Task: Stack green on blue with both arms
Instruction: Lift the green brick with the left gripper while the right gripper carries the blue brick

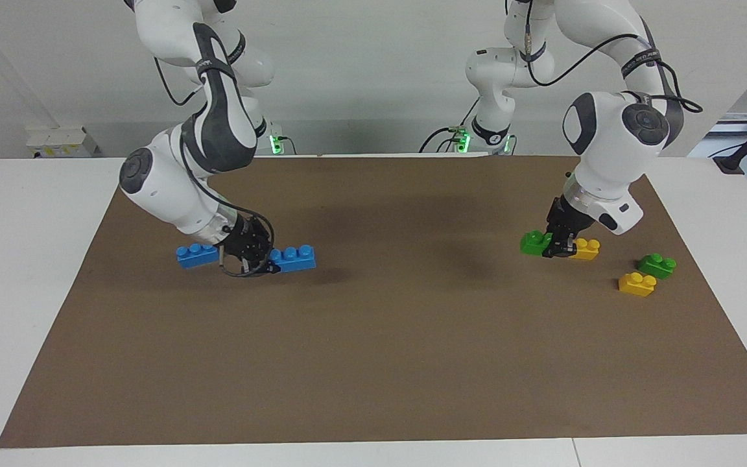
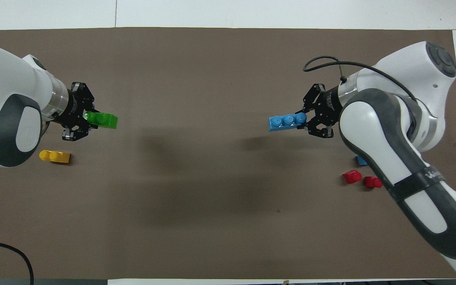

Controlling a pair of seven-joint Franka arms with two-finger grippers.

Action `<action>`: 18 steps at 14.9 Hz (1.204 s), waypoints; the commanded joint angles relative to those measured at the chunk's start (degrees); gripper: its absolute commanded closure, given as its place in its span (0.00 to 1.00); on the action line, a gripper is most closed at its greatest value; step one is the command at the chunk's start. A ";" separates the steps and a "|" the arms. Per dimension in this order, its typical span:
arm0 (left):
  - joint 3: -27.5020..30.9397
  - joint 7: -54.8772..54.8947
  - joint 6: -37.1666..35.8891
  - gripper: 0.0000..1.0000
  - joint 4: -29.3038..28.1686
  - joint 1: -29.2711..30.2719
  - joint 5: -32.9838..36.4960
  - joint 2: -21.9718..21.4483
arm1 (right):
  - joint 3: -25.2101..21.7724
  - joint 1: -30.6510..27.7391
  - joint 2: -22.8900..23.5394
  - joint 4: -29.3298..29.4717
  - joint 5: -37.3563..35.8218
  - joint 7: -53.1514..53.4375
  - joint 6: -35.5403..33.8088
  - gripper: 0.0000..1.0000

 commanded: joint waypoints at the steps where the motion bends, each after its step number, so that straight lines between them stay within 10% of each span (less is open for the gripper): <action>1: 0.84 -7.01 -0.88 1.00 -1.49 -3.17 -0.15 -2.24 | -0.25 3.94 -1.52 -2.14 1.42 5.68 4.39 1.00; 9: 0.67 -15.02 -0.79 1.00 -3.60 -8.80 0.99 -3.47 | -0.07 13.43 -2.32 -12.06 1.60 13.78 25.56 1.00; 18: 0.76 -21.52 2.46 1.00 -7.38 -15.65 0.99 -5.23 | -0.07 18.02 -1.26 -15.32 4.41 16.07 33.04 1.00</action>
